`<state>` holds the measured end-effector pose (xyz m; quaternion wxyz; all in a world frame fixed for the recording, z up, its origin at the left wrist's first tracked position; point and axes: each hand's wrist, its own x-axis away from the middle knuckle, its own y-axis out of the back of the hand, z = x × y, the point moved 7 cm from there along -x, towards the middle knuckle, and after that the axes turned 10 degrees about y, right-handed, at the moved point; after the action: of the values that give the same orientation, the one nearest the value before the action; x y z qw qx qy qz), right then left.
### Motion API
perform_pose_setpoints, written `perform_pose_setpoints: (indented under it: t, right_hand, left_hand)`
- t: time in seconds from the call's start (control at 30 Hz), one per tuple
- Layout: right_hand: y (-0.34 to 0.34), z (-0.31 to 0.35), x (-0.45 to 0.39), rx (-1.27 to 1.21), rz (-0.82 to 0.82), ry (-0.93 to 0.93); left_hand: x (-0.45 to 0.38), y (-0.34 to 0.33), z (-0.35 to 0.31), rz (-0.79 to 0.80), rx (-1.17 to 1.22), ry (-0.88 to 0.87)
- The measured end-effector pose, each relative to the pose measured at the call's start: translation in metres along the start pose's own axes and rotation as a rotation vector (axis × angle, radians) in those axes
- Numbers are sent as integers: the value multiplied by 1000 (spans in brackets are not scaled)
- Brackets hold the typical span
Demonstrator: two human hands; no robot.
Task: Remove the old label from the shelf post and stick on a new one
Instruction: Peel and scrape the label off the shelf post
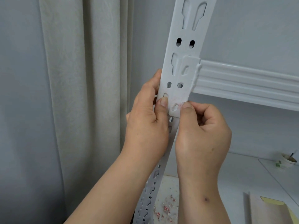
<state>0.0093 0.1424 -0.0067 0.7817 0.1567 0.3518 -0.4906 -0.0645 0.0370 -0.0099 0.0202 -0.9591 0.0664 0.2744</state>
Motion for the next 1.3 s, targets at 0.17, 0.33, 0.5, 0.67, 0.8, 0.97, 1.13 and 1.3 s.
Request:
perform_pose_setpoints:
  t: [0.17, 0.33, 0.5, 0.67, 0.8, 0.97, 1.13, 1.3]
  right_hand:
    - [0, 0, 0, 33, -26, 41]
    - [-2, 3, 2, 50, -15, 71]
    - [3, -4, 4, 53, -17, 62]
    - [11, -10, 16, 30, -26, 23]
    - [16, -21, 21, 1, 63, -61]
    - [23, -38, 32, -80, 243, -192]
    - [33, -58, 48, -129, 387, -270]
    - [38, -71, 60, -238, 463, -370]
  left_hand:
    - [0, 1, 1, -5, -5, -8]
    - [0, 1, 1, -15, 6, -19]
    - [1, 2, 1, -15, 4, 3]
    - [1, 4, -2, -3, -42, 35]
    - [11, 4, 0, 5, -15, 76]
    - [61, 5, 24, -203, -168, 50]
    - [93, 5, 31, -265, -273, -93]
    - [100, -19, 50, 2, -101, 240]
